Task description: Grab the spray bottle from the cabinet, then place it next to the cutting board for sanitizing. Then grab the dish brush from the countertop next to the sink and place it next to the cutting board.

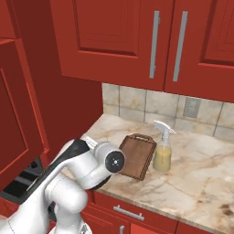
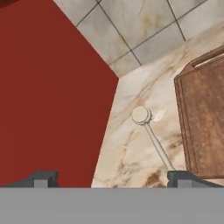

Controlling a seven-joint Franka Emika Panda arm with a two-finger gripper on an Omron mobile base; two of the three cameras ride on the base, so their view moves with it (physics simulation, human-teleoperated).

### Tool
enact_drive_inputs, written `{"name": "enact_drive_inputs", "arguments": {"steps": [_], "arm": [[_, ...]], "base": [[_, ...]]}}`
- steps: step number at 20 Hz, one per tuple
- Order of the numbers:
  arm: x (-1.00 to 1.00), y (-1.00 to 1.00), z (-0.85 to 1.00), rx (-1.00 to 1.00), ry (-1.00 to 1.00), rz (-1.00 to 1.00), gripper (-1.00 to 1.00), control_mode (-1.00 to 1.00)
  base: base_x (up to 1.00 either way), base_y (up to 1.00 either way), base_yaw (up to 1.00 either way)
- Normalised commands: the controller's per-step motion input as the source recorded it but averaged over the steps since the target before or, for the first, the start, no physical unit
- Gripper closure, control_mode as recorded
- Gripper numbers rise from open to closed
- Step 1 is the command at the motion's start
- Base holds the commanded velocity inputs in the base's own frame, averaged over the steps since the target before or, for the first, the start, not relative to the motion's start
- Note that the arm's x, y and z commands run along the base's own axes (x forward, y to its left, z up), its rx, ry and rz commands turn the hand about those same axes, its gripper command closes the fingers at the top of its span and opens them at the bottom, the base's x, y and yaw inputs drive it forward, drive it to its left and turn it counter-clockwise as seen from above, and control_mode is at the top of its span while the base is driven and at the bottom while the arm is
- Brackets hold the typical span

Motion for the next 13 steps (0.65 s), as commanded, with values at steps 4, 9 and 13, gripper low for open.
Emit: {"name": "enact_drive_inputs", "arguments": {"steps": [4,9,13], "arm": [[-0.45,-0.18,1.00,0.15,0.00,-0.06,-1.00,-1.00],[-0.44,-0.03,1.00,0.07,-0.04,-0.09,-1.00,-1.00],[-0.41,0.00,0.98,0.04,0.00,-0.01,-1.00,-1.00]], "base": [[0.00,0.00,0.00],[0.00,0.00,0.00],[0.00,0.00,0.00]]}}
